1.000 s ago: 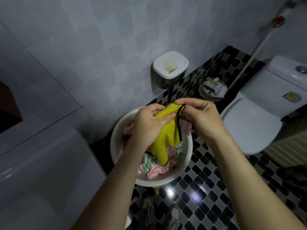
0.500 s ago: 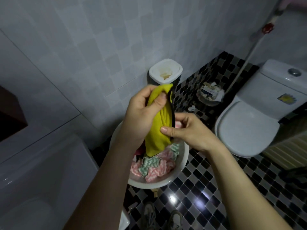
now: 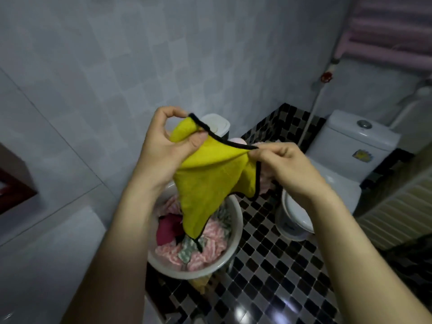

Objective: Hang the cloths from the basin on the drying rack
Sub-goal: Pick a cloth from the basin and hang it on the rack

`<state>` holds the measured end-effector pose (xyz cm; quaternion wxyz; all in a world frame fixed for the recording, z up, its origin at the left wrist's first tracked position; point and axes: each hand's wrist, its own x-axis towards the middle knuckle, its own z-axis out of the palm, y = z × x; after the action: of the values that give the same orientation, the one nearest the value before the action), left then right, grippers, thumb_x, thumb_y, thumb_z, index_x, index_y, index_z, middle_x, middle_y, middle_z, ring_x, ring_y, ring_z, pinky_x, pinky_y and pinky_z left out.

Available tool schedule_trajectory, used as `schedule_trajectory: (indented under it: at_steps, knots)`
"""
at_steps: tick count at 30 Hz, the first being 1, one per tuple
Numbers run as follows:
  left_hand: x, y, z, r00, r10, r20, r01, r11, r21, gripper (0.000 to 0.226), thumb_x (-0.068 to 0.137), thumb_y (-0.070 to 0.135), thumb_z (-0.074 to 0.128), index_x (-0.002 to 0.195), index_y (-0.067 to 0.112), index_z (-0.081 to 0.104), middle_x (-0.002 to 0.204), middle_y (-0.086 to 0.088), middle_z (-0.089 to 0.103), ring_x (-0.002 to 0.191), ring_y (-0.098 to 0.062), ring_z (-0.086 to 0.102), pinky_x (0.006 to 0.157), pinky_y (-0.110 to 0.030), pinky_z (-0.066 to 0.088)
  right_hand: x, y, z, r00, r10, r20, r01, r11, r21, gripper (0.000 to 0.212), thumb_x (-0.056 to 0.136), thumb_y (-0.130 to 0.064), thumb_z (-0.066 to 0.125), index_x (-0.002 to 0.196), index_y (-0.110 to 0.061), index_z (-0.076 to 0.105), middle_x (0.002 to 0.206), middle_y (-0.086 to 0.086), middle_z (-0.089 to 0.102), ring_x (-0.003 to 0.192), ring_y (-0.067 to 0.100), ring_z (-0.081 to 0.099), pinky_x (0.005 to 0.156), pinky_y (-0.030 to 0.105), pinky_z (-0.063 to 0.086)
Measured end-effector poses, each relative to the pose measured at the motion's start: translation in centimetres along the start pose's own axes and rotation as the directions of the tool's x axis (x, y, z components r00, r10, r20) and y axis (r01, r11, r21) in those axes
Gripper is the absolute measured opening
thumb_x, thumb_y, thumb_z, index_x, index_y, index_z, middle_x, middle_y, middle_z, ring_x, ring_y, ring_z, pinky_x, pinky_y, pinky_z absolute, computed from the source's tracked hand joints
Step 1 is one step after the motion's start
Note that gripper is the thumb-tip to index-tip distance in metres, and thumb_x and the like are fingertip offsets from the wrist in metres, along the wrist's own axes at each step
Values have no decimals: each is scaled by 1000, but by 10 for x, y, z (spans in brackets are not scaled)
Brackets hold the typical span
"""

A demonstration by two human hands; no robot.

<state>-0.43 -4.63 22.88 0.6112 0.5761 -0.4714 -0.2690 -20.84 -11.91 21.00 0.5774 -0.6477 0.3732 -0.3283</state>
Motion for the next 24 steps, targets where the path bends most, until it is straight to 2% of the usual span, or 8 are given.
schedule_trajectory:
  at_steps: [2, 4, 8, 11, 15, 18, 21, 24]
  knots:
    - [-1, 9, 2, 924, -105, 369, 73, 992, 99, 33, 65, 38, 80, 94, 33, 68, 93, 16, 67, 84, 2, 61, 76, -16, 49, -3, -3, -1, 988, 155, -25, -150, 977, 153, 35, 89, -14, 58, 54, -12, 58, 42, 8, 41, 42, 24, 39, 52, 31, 30]
    - [-9, 14, 17, 777, -223, 589, 67, 959, 276, 24, 63, 35, 87, 82, 26, 75, 84, 11, 71, 78, 0, 62, 76, -21, 50, -12, -7, -1, 964, 266, 8, -259, 933, 251, 16, 84, -19, 61, 70, -12, 63, 52, 7, 53, 54, 25, 51, 60, 32, 40]
    - [-17, 8, 47, 870, -111, 480, -23, 964, 264, 8, 75, 23, 81, 72, 24, 74, 69, 11, 67, 68, -4, 57, 69, -28, 44, -39, -1, -20, 965, 257, 47, -261, 936, 236, 20, 87, -29, 66, 80, -11, 69, 78, 7, 72, 74, 24, 68, 68, 31, 55]
    - [-24, 3, 61, 891, -3, 454, -17, 999, 40, 16, 83, 14, 72, 76, 29, 72, 71, 15, 68, 71, -2, 59, 69, -23, 45, -68, 4, -40, 968, 237, 88, -231, 970, -75, 40, 69, -41, 78, 87, -12, 57, 70, 2, 64, 61, 17, 61, 56, 31, 51]
    - [-44, 8, 86, 885, 81, 459, -73, 997, -34, 22, 87, 8, 68, 78, 28, 68, 68, 20, 66, 68, 5, 58, 65, -14, 44, -109, 3, -57, 976, 208, -71, -214, 832, -511, 85, 61, -51, 80, 135, -34, 43, 128, -1, 49, 117, 9, 53, 103, 32, 44]
    - [-63, 14, 98, 850, 155, 503, -229, 969, 89, 15, 85, 17, 72, 78, 30, 70, 73, 16, 70, 72, -1, 62, 65, -18, 47, -142, -5, -57, 965, 146, -217, -254, 718, -648, 101, 62, -55, 80, 147, -42, 27, 132, -4, 30, 119, 13, 43, 104, 30, 42]
    - [-83, 28, 111, 778, 225, 587, -336, 938, 86, 4, 81, 24, 74, 78, 22, 73, 70, 5, 69, 69, -11, 63, 63, -28, 49, -173, -7, -51, 970, 126, -210, -222, 812, -540, 75, 67, -50, 79, 136, -39, 50, 109, -5, 49, 89, 14, 53, 77, 29, 48]
    - [-104, 40, 132, 700, 246, 671, -339, 941, 8, 9, 79, 26, 75, 73, 20, 74, 63, 3, 67, 61, -11, 60, 58, -28, 46, -204, 1, -48, 951, 151, -270, -214, 952, -220, 21, 82, -24, 76, 101, -16, 72, 70, 22, 56, 61, 21, 50, 61, 30, 46]
